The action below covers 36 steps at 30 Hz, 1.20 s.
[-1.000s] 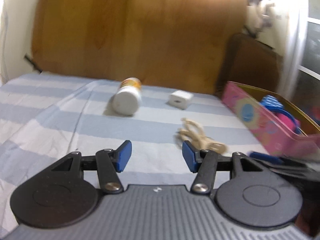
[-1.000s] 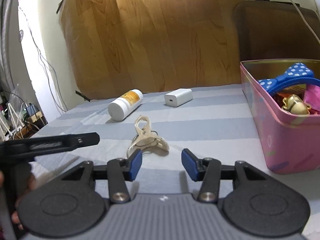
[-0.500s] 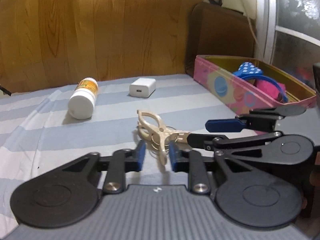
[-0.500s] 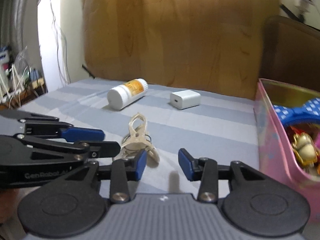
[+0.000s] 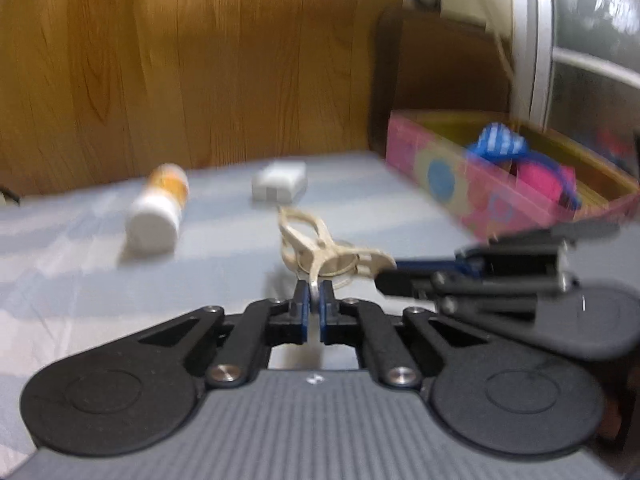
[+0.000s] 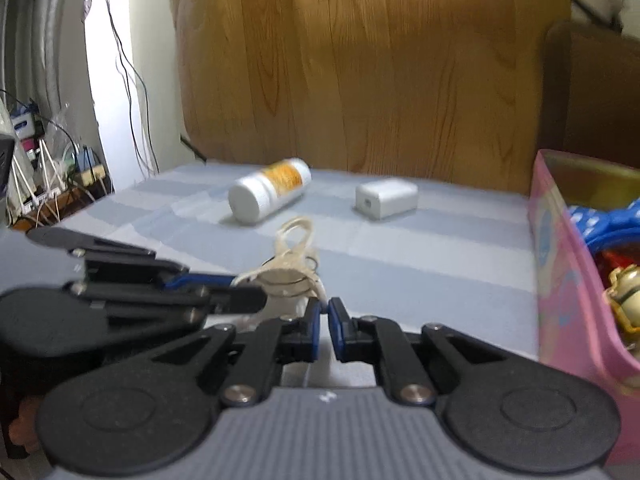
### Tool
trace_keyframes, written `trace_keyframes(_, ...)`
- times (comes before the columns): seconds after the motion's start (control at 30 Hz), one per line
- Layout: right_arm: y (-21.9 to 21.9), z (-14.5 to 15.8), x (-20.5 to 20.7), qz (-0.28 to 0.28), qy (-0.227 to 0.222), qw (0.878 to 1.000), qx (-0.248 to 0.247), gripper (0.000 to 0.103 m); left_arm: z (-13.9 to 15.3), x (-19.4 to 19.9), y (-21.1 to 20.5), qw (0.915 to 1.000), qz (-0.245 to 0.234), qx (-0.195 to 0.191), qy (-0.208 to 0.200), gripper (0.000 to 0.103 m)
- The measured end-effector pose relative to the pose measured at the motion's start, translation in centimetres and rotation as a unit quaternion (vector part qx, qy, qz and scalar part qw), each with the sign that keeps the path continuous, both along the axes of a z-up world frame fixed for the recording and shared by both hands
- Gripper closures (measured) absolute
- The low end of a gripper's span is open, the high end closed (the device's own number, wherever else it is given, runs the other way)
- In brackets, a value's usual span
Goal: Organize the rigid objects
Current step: 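Carry the tongs into the pink tin and open the right tool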
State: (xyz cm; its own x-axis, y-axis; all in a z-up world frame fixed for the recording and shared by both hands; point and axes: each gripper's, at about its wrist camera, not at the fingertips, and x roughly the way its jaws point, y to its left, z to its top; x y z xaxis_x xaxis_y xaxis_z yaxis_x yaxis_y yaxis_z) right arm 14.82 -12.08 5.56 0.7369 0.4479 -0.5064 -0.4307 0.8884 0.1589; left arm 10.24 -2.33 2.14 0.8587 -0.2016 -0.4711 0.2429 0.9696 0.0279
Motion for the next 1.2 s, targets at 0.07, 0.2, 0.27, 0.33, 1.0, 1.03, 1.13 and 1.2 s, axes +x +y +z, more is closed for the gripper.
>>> trace_keyframes(0.07, -0.3, 1.3, -1.5, -0.026, -0.055, 0.998, -0.016, 0.096, 1.7, -0.4, -1.4, 0.9990, -0.017, 0.010, -0.041, 0.097)
trace_keyframes(0.2, -2.7, 3.7, -3.9, -0.115, -0.140, 0.982, -0.044, 0.096, 4.2, 0.1, -5.4, 0.9931, -0.079, 0.018, -0.085, 0.097)
trace_keyframes(0.27, -5.0, 4.2, -4.4, -0.158, -0.149, 0.975, -0.042, 0.096, 4.8, 0.8, -7.8, 0.9889, -0.110, 0.018, -0.098, 0.097)
trace_keyframes(0.33, -7.4, 4.2, -4.4, -0.194, -0.141, 0.970, -0.039, 0.096, 4.8, 1.8, -10.3, 0.9855, -0.141, 0.011, -0.094, 0.097)
trace_keyframes(1.0, -12.7, 4.1, -6.3, -0.310, -0.136, 0.938, 0.076, 0.058, 3.5, 3.6, -5.9, 0.9966, 0.011, 0.080, -0.020, 0.045)
trace_keyframes(1.03, -11.6, 4.4, -6.5, -0.291, -0.140, 0.944, 0.074, 0.056, 3.1, 3.6, -4.7, 0.9963, 0.025, 0.081, -0.014, 0.045)
trace_keyframes(1.13, -7.1, 4.6, -6.3, -0.216, -0.137, 0.965, 0.051, 0.054, 1.7, 3.8, -0.7, 0.9947, 0.070, 0.073, 0.015, 0.045)
trace_keyframes(1.2, -4.1, 4.1, -5.7, -0.166, -0.123, 0.978, 0.034, 0.054, 1.0, 3.9, 1.5, 0.9931, 0.097, 0.062, 0.022, 0.045)
